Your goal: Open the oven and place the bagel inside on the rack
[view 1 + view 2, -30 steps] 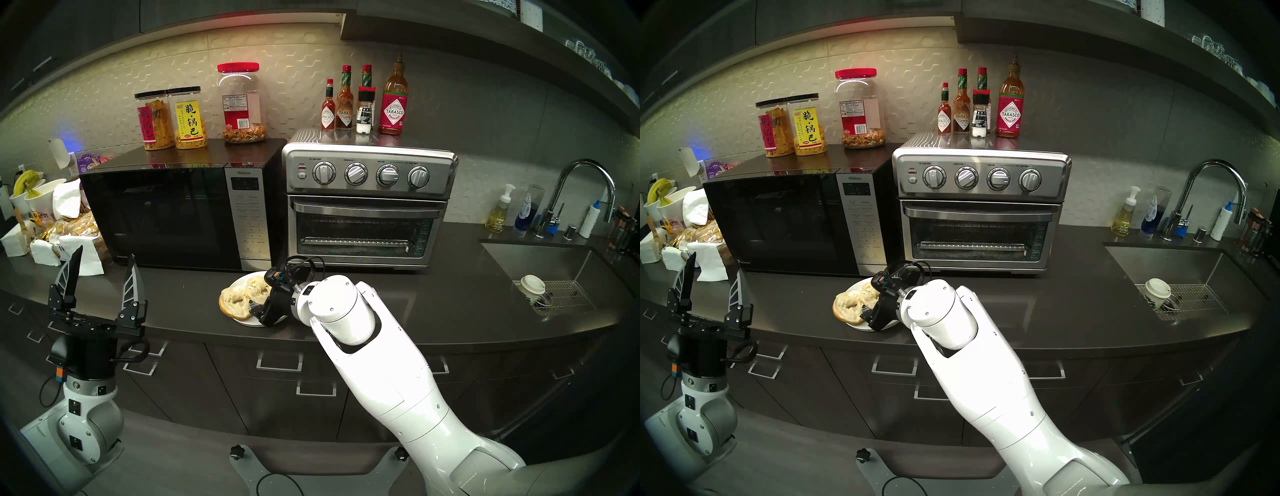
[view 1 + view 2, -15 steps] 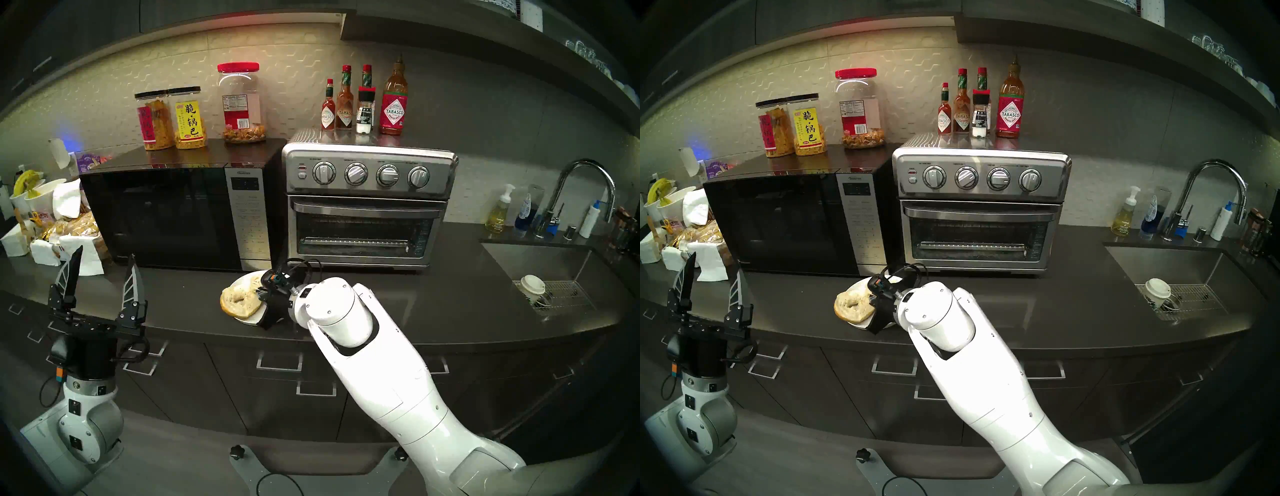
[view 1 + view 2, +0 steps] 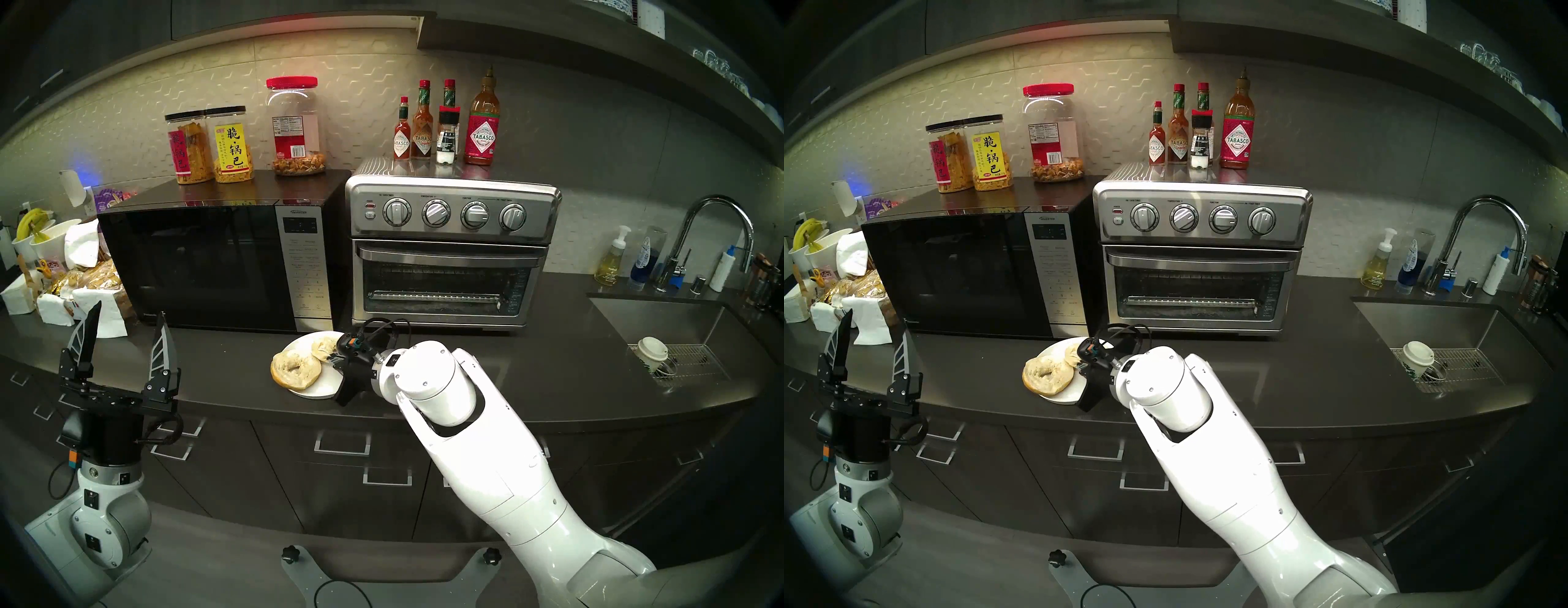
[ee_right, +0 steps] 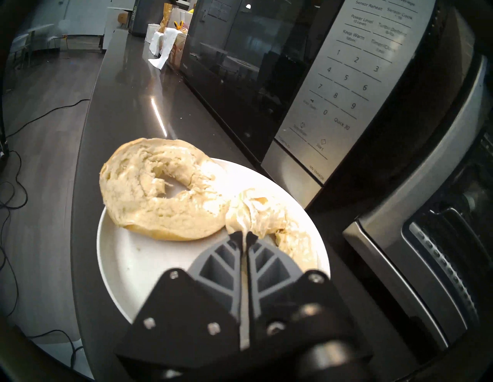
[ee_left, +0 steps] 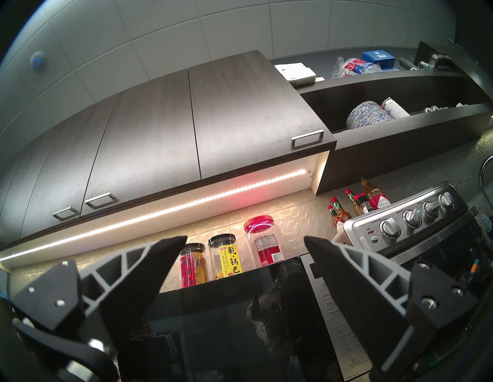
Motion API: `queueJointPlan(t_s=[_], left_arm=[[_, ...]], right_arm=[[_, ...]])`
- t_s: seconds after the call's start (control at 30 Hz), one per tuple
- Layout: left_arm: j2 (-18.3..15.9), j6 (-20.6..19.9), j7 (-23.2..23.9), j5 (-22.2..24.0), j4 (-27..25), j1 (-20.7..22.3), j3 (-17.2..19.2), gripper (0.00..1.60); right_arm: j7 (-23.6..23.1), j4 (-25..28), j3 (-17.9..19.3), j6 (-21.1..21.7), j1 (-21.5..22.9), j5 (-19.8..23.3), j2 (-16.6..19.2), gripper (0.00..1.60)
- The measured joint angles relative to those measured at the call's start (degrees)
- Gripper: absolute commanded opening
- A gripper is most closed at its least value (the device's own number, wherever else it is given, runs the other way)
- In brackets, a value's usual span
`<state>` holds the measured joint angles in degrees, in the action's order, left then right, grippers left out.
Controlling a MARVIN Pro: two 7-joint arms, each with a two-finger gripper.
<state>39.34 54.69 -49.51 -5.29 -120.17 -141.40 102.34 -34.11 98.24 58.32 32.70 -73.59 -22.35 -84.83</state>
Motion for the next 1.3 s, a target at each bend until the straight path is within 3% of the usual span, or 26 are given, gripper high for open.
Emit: queueJointPlan(t_s=[0.23, 0.37, 0.43, 0.47, 0.97, 1.3], left_arm=[[0.00, 0.00, 0.00, 0.00, 0.00, 0.01, -0.01, 1.60], [0.00, 0.00, 0.00, 0.00, 0.00, 0.01, -0.01, 1.60], [0.00, 0.00, 0.00, 0.00, 0.00, 0.00, -0.01, 1.60], [0.00, 0.00, 0.00, 0.00, 0.00, 0.00, -0.01, 1.60], [0.00, 0.00, 0.00, 0.00, 0.00, 0.01, -0.01, 1.60], [0.00, 0.00, 0.00, 0.00, 0.01, 0.01, -0.01, 1.60]], right_arm=[[-1.29, 1.75, 2.15, -0.27, -0.47, 0.44, 2.17, 0.26], [-1.89, 2.46, 3.23, -0.48, -0.72, 0.68, 3.18, 0.38], [-2.15, 2.80, 3.62, -0.51, -0.93, 0.77, 3.62, 1.04], [-2.19, 2.93, 3.72, -0.53, -1.03, 0.77, 3.76, 1.58], [-1.75, 6.13, 3.30, 1.11, -2.72, 0.28, 4.06, 1.60], [-4.16, 13.42, 4.87, 3.38, -4.41, 1.90, 4.97, 1.60]])
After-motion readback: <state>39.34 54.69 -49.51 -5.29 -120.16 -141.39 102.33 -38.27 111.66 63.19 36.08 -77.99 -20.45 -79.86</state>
